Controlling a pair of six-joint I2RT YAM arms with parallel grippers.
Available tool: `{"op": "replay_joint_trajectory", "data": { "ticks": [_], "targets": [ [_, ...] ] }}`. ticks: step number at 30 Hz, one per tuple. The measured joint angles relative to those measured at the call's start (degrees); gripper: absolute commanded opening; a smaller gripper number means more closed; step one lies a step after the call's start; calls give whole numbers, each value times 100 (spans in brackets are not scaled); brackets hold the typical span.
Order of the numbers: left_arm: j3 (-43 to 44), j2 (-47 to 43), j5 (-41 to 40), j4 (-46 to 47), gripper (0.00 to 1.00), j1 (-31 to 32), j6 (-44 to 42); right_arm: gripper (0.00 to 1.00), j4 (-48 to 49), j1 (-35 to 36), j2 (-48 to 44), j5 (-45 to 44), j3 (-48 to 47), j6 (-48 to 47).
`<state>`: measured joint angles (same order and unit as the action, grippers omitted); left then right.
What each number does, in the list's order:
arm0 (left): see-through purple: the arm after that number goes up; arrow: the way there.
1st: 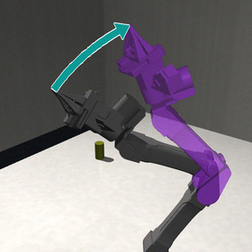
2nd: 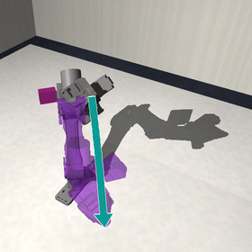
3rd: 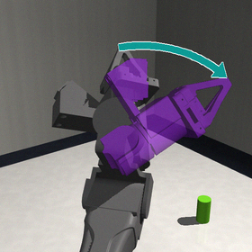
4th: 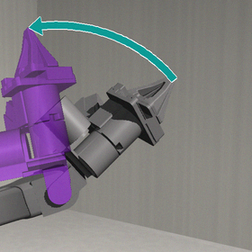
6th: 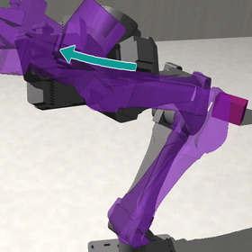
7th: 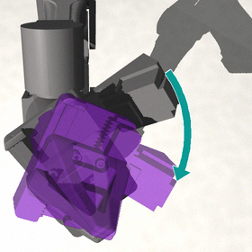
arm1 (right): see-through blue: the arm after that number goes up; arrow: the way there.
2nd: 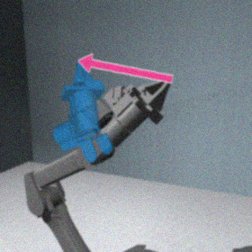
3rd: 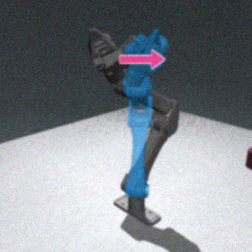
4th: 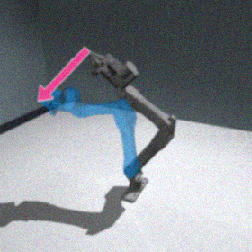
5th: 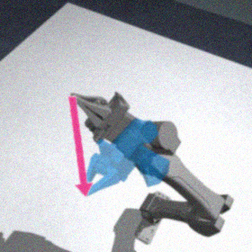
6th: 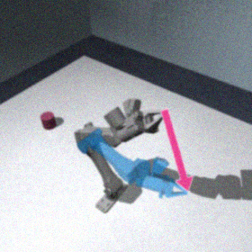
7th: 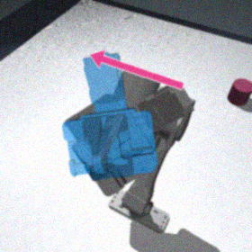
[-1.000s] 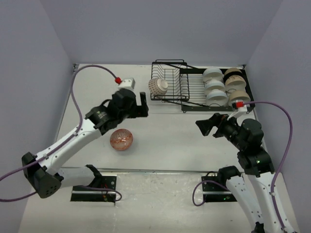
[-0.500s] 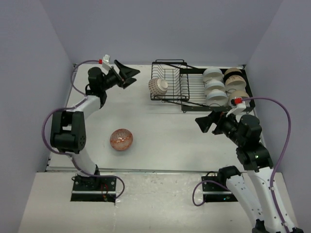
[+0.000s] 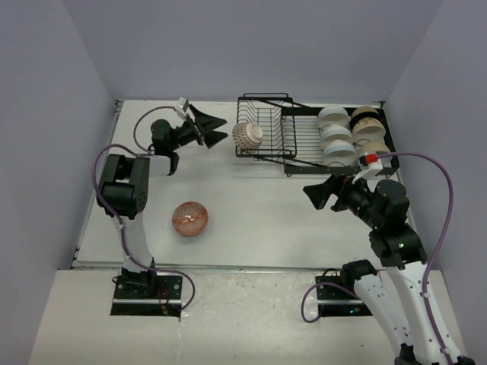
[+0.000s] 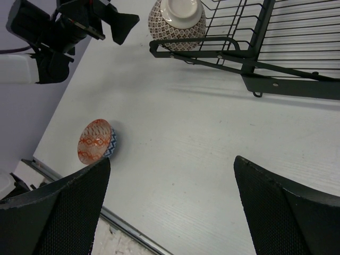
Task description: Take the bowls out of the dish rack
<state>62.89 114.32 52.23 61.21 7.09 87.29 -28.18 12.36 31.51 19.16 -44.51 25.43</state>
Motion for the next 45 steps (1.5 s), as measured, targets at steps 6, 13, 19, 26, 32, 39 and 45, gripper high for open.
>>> {"op": "replay_joint_trajectory", "data": {
  "ticks": [6, 13, 19, 26, 32, 39, 45],
  "targets": [
    [-42, 372, 7, 289, 96, 61, 278, 99, -2, 0, 4, -2, 0, -2],
    [-4, 656, 13, 605, 96, 138, 544, 99, 0, 0, 50, -2, 2, -2],
    [269, 1008, 26, 1093, 95, 289, 994, 99, -2, 0, 70, -2, 24, -2],
    [415, 1257, 7, 1276, 87, 382, 1537, 99, 0, 0, 74, 0, 98, -2],
    [603, 1386, -76, 1338, 81, 431, 1882, 99, 2, 0, 74, 0, 105, 0],
    [719, 1512, -146, 1346, 74, 474, 2234, 99, 2, 0, 74, 0, 105, 0],
    [901, 1711, -223, 1344, 65, 525, 2527, 99, 4, 0, 74, 0, 114, 0]
  ]
}}
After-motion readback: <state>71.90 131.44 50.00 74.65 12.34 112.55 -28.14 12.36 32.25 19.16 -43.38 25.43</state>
